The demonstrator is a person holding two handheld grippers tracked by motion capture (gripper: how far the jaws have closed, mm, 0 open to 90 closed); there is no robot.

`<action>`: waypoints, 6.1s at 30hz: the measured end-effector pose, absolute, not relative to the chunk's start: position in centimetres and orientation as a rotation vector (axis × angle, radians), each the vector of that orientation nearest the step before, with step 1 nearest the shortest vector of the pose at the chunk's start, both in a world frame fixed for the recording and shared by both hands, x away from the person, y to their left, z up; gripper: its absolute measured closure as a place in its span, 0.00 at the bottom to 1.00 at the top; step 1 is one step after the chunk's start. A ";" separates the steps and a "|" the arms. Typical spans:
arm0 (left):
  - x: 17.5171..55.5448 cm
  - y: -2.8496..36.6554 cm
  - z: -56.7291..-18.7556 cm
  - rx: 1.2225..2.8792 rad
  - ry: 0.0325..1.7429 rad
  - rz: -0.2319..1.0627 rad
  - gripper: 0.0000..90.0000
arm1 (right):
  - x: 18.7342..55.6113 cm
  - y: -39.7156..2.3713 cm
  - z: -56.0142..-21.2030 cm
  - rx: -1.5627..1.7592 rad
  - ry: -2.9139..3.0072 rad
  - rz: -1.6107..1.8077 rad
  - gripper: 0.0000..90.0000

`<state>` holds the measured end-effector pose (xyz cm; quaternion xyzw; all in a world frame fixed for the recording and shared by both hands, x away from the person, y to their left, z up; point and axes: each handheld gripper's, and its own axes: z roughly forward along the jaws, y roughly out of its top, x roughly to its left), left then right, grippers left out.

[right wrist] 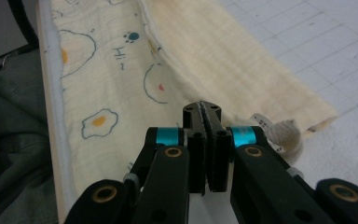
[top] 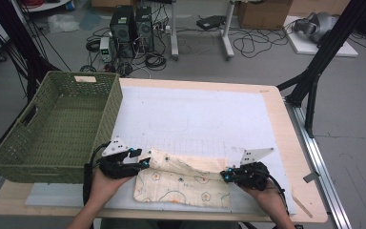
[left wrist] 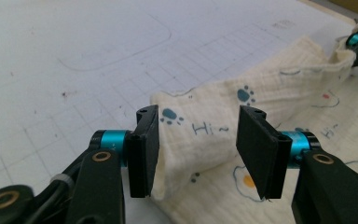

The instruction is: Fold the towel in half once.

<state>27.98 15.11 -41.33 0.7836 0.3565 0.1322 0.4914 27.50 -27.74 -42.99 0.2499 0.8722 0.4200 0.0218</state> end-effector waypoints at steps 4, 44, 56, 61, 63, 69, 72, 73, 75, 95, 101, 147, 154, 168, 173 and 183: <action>28.0 15.3 -41.2 1.903 0.869 0.316 0.53 | 26.9 -27.6 -42.9 0.754 2.723 1.307 0.98; 26.2 14.6 -44.3 2.082 0.801 0.288 0.63 | 27.6 -27.8 -40.4 0.687 2.663 1.293 0.74; 24.4 14.8 -44.7 2.138 0.704 0.245 0.79 | 27.2 -26.6 -43.9 0.695 2.795 1.185 0.80; 24.6 14.7 -44.7 2.139 0.692 0.231 0.97 | 27.3 -26.7 -44.0 0.709 2.800 1.191 0.95; 24.7 14.7 -44.7 2.136 0.692 0.234 0.98 | 27.3 -26.6 -44.0 0.690 2.807 1.184 0.97; 24.7 15.4 -43.7 2.073 0.710 0.233 0.99 | 27.2 -26.8 -43.2 0.670 2.781 1.204 0.98; 24.7 15.5 -43.3 2.067 0.702 0.244 0.99 | 27.1 -27.0 -42.6 0.665 2.759 1.229 0.98; 24.7 15.5 -43.3 2.067 0.702 0.244 0.99 | 27.1 -27.0 -42.3 0.665 2.751 1.237 0.98; 24.6 15.7 -42.9 2.050 0.702 0.245 0.98 | 27.1 -27.1 -41.9 0.654 2.735 1.249 0.98; 25.0 16.6 -42.2 1.998 0.733 0.232 0.98 | 26.7 -26.7 -40.9 0.643 2.710 1.309 0.98; 24.2 17.1 -41.5 1.992 0.712 0.239 0.98 | 25.8 -26.8 -39.9 0.618 2.686 1.333 0.98; 28.4 14.3 -44.7 2.062 0.865 0.361 0.87 | 30.2 -27.0 -43.7 0.845 2.653 1.169 0.83; 29.3 14.7 -43.9 2.001 0.918 0.404 0.73 | 31.1 -28.1 -43.3 0.945 2.600 1.210 0.68; 29.8 14.9 -45.0 2.033 0.955 0.338 0.94 | 31.1 -27.5 -44.2 0.910 2.721 1.201 0.93; 29.8 14.5 -44.7 2.010 0.963 0.358 0.96 | 31.2 -27.8 -43.7 0.891 2.701 1.198 0.95; 32.1 12.7 -43.9 1.908 1.000 0.424 0.96 | 33.3 -29.7 -42.1 0.944 2.614 1.185 0.95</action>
